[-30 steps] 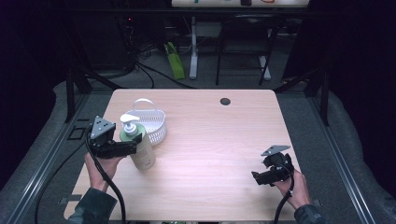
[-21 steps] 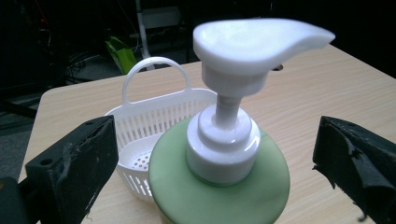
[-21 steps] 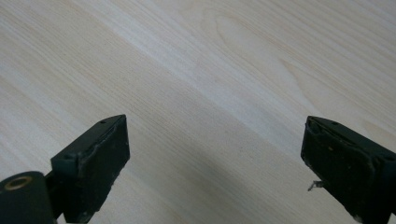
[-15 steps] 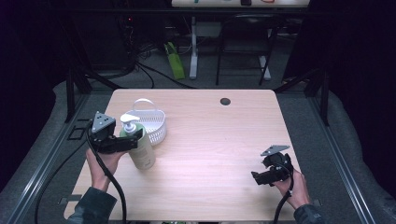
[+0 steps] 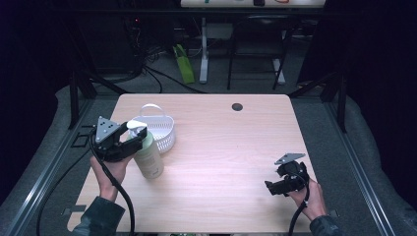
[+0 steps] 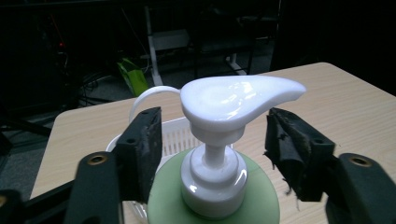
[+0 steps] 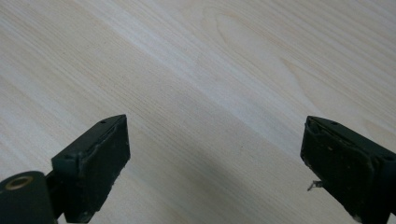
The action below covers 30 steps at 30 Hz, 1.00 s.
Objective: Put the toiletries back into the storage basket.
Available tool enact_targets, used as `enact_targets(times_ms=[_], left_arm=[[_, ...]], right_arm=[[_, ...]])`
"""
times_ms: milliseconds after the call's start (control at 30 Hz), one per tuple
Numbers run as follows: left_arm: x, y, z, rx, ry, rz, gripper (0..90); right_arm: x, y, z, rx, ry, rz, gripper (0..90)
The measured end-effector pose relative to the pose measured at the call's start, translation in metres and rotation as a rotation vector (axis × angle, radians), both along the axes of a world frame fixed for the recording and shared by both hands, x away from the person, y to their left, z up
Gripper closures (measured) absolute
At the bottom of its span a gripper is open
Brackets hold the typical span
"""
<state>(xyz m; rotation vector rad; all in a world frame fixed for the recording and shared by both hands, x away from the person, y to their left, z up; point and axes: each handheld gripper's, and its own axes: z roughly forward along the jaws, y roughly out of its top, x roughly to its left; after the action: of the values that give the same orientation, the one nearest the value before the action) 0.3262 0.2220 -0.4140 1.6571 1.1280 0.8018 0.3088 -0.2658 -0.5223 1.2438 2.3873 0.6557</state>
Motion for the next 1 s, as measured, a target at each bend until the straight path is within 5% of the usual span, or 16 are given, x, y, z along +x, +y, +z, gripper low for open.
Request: enact_targets(times_ms=[433, 1000], left_arm=[[0.0019, -0.0030, -0.0001, -0.013, -0.016, 0.035, 65.6], [0.0027, -0.0054, -0.0001, -0.002, -0.024, 0.044, 67.5]], right_arm=[[0.0001, -0.0002, 0.0000, -0.002, 0.001, -0.002, 7.8], [-0.0002, -0.0010, 0.0006, -0.008, -0.012, 0.002, 7.9]])
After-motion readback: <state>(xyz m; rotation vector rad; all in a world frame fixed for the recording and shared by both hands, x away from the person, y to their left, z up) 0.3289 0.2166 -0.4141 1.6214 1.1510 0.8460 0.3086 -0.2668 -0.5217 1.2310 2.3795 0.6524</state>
